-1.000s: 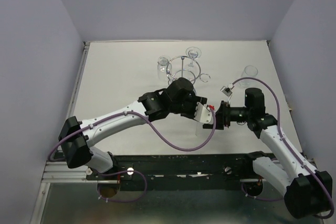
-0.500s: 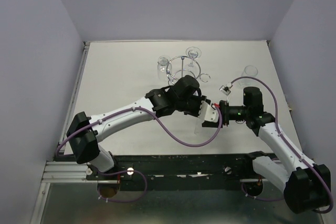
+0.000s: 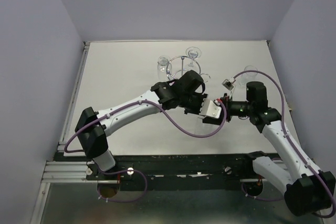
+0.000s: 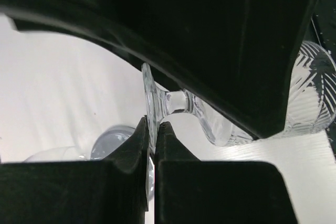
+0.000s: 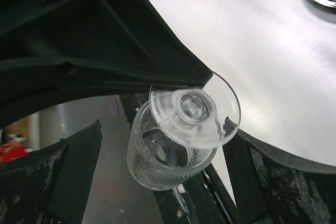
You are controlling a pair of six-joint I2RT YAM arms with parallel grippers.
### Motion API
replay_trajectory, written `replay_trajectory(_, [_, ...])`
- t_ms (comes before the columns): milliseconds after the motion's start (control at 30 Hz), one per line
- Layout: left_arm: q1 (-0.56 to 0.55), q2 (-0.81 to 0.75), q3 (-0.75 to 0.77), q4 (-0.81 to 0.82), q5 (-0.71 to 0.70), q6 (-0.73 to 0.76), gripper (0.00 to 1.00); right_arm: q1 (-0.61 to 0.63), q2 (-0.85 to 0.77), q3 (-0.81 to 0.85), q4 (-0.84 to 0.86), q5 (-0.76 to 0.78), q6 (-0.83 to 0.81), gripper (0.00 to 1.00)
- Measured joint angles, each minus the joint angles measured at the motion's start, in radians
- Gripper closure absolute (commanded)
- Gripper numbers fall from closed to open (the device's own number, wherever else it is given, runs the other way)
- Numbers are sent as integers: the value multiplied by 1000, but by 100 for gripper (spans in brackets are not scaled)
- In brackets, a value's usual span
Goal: Take the wine glass off the wine glass rack
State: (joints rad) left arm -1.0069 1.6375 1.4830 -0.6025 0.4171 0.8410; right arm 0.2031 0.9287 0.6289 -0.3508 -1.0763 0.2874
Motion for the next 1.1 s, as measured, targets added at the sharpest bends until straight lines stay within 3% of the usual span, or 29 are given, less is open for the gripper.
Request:
replay_trajectory(133, [16,3,6,-18,28,-62,100,-2,-42,133,-173,107,-119,0])
replay_trajectory(400, [38,-44,-7,-44,53,-235,100,-13,-110,306,-348,249,-280,0])
replay_trajectory(633, [134,-239,-82,-60,85,-417,100,-15,-197,389,-404,321,-507,15])
replay_trajectory(733, [198,-327,-172,-28,109,-547,100,-15,-247,369,-394,350,-585,20])
replay_trajectory(933, [277,-547,-604,133,155,-897,100,-15,-222,335,-388,394,-760,34])
replay_trajectory(1100, [320,-530,-766,267,244,-1099,100,-14,-163,334,-414,351,-840,41])
